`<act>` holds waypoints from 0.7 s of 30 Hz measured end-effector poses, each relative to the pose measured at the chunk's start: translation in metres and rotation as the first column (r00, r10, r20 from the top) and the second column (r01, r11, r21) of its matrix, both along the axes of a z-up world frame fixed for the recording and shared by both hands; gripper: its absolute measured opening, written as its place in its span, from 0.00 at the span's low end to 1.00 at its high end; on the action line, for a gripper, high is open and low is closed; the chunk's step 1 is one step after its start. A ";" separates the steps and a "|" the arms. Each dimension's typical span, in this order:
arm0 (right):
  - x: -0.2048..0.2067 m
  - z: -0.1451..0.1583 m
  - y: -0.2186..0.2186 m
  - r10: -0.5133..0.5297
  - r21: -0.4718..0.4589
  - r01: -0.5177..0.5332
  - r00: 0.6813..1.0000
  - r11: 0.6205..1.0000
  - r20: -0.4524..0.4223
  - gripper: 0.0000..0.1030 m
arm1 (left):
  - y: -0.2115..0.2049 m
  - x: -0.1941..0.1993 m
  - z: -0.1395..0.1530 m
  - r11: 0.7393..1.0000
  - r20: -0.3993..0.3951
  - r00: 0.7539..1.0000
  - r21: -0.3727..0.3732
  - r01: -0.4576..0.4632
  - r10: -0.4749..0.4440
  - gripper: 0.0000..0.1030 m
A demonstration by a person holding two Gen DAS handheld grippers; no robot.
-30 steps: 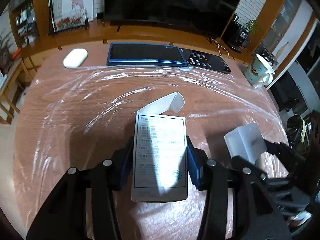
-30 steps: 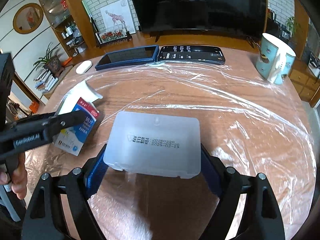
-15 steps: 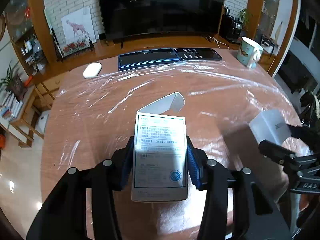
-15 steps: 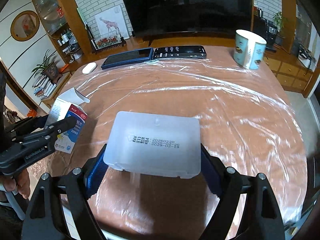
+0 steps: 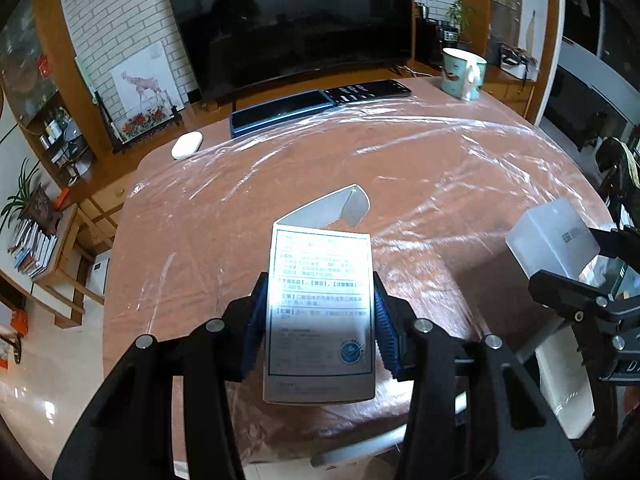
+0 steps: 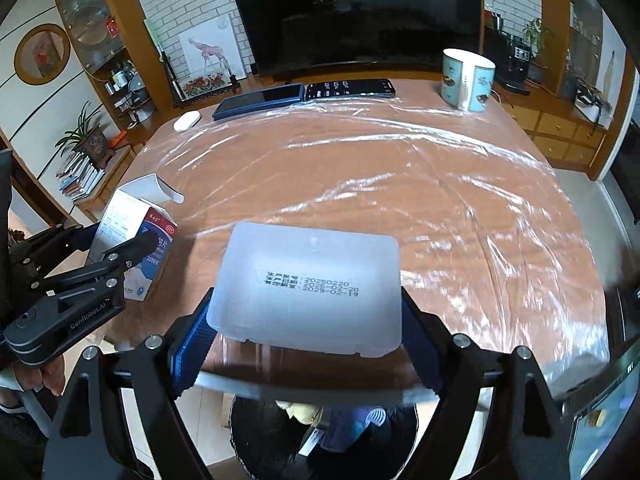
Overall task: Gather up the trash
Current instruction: 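Carry the medicine box and plastic box off the table over the bin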
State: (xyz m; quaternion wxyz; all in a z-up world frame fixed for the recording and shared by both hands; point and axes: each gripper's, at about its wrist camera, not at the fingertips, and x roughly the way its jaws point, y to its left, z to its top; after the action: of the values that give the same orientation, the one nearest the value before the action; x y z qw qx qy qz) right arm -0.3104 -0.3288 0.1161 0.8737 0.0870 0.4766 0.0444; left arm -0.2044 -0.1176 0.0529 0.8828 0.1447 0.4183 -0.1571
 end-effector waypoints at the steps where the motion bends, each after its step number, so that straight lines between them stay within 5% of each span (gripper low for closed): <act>1: -0.003 0.000 0.000 -0.002 0.000 0.002 1.000 1.000 -0.002 0.80 | -0.001 -0.004 0.000 1.000 0.000 1.000 0.001 0.006 -0.006 0.47; 21: -0.060 0.001 -0.018 0.122 0.013 -0.122 0.993 0.993 -0.003 0.80 | -0.033 -0.080 -0.001 0.999 -0.003 1.000 0.016 -0.029 0.029 0.47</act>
State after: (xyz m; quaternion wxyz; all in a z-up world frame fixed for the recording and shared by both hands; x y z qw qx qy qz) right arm -0.3700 -0.3470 0.1167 0.8679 0.0635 0.4824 0.1004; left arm -0.2849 -0.1506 0.0520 0.8831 0.1453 0.4232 -0.1410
